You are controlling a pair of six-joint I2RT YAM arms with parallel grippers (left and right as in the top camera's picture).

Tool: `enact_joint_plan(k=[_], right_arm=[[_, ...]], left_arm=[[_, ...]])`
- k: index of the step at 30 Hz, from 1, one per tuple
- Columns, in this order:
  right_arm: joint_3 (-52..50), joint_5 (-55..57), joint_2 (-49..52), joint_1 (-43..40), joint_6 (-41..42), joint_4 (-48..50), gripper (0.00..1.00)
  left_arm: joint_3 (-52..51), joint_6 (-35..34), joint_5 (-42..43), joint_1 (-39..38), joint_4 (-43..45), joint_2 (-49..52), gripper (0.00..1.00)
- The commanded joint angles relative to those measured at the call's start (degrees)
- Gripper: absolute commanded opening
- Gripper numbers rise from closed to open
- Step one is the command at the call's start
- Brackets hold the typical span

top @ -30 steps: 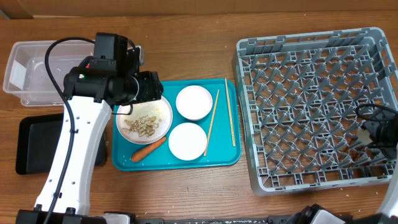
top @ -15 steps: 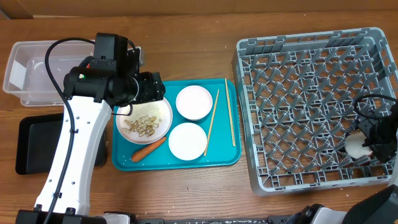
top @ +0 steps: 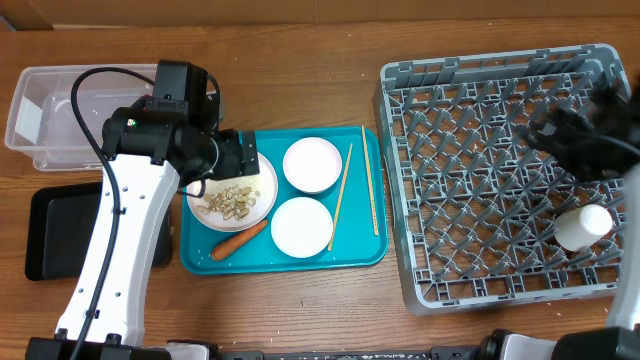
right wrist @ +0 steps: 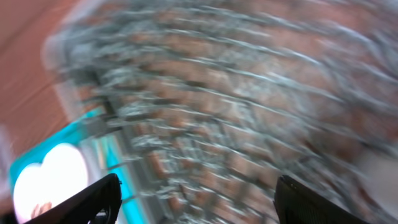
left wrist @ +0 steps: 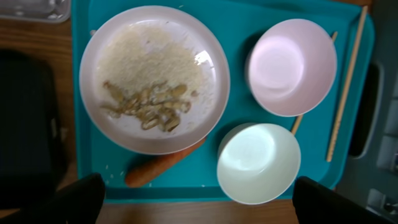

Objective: Sort waste into correct bins and load items into the dishwasher
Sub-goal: 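Reach right gripper to the pink bowl, grasp and lift it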

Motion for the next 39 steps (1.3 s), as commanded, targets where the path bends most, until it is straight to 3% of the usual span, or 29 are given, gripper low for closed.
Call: enact_joint_plan(k=[1,11,22,25,33,39], right_arm=[[1.7,-3.9,0.2,13.5,-2.5,3.1,0.82],[1.7,4.7,13.2,37.3,-1.8,12.0,0.82],[1.7,7.8,27.8,44.6,3.6,23.0,0.70],[1.7,9.2,30.6,44.8,7.1,24.2,0.62],[1.7,8.9,34.6,44.9,7.3,25.1,0.35],[3.0,9.0,34.3,44.5,7.3,25.2,0.08]], left_arm=[[0.9,-5.9,-9.2,0.2,-2.0,-0.1,1.00],[0.9,-11.3,-9.2,4.9,-3.3,-0.1,1.00],[0.9,-11.3,-9.2,6.8,-3.2,-0.1,1.00],[0.9,-11.3,-9.2,6.8,-3.2,-0.1,1.00],[0.9,-11.3,-9.2,6.8,-3.2,-0.1,1.00],[0.9,-11.3,-9.2,6.8,-3.2,-0.1,1.00]])
